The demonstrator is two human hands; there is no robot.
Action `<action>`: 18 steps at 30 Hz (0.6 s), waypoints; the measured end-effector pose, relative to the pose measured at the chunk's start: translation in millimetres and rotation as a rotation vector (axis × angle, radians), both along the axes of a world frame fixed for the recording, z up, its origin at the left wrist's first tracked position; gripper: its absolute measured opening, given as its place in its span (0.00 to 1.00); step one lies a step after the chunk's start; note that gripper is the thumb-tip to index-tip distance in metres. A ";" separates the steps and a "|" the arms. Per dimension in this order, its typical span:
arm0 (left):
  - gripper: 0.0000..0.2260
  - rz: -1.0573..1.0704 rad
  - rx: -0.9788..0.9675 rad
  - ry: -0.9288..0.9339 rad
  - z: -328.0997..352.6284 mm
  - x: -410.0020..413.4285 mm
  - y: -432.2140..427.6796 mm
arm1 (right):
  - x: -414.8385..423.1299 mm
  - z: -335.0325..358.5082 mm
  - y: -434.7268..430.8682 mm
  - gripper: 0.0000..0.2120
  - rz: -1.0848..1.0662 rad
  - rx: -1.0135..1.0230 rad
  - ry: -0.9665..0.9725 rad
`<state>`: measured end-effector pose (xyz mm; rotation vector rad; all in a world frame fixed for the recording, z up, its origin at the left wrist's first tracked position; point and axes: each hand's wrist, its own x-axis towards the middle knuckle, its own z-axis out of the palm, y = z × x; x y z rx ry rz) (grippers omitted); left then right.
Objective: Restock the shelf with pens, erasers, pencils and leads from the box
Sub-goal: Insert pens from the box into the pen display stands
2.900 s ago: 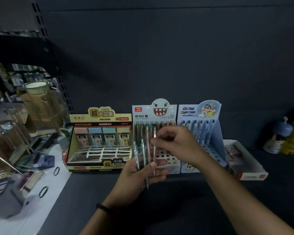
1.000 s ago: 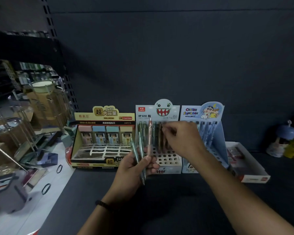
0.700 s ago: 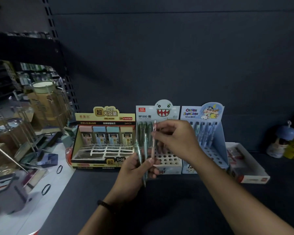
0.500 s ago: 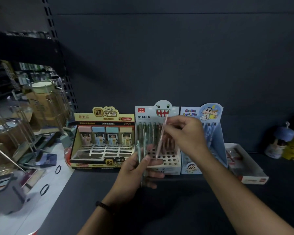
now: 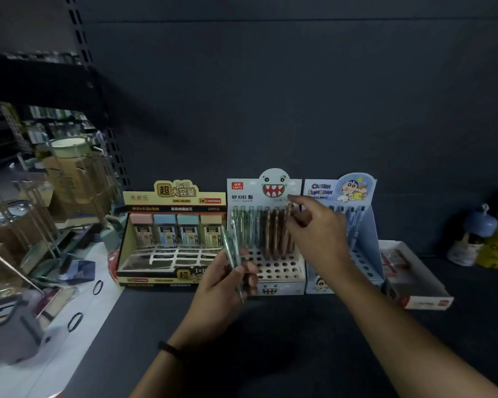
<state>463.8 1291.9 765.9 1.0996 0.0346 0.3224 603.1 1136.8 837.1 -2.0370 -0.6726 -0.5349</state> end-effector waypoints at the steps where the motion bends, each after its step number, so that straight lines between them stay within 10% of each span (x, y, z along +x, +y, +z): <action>1: 0.12 0.026 0.030 0.002 0.2 -0.9 0.4 | -0.3 -0.5 0.7 0.20 0.000 -0.019 -0.003; 18: 0.08 0.186 0.098 0.006 0.3 -1.2 1.2 | -7.2 15.4 -1.4 0.10 0.028 -0.129 -0.061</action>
